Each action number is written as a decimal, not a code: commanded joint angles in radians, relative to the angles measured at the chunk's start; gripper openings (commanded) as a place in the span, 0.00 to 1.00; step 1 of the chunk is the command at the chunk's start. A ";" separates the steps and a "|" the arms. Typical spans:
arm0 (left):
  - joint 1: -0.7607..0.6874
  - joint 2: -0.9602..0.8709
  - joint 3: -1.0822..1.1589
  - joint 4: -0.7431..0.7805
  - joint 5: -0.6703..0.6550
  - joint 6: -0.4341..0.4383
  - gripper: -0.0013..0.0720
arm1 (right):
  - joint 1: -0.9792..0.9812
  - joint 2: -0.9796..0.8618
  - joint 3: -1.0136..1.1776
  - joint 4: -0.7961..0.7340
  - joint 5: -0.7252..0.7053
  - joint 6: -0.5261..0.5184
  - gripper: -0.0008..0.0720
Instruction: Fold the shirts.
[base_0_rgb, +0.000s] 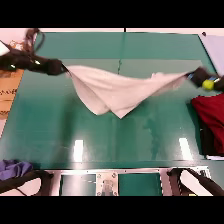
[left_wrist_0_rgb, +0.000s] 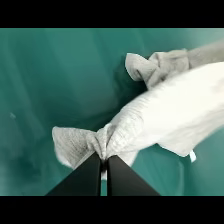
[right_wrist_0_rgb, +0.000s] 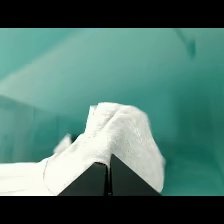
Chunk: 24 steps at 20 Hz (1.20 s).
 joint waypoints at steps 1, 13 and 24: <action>0.021 0.060 0.175 0.034 -0.034 -0.008 0.05 | -0.024 0.091 0.233 0.003 0.030 0.013 0.02; 0.021 0.352 0.599 0.042 -0.016 -0.008 0.05 | -0.124 0.304 0.631 0.003 -0.105 0.022 0.03; 0.017 0.102 0.430 0.125 0.021 -0.029 0.05 | -0.020 0.040 0.463 0.049 -0.026 -0.027 0.03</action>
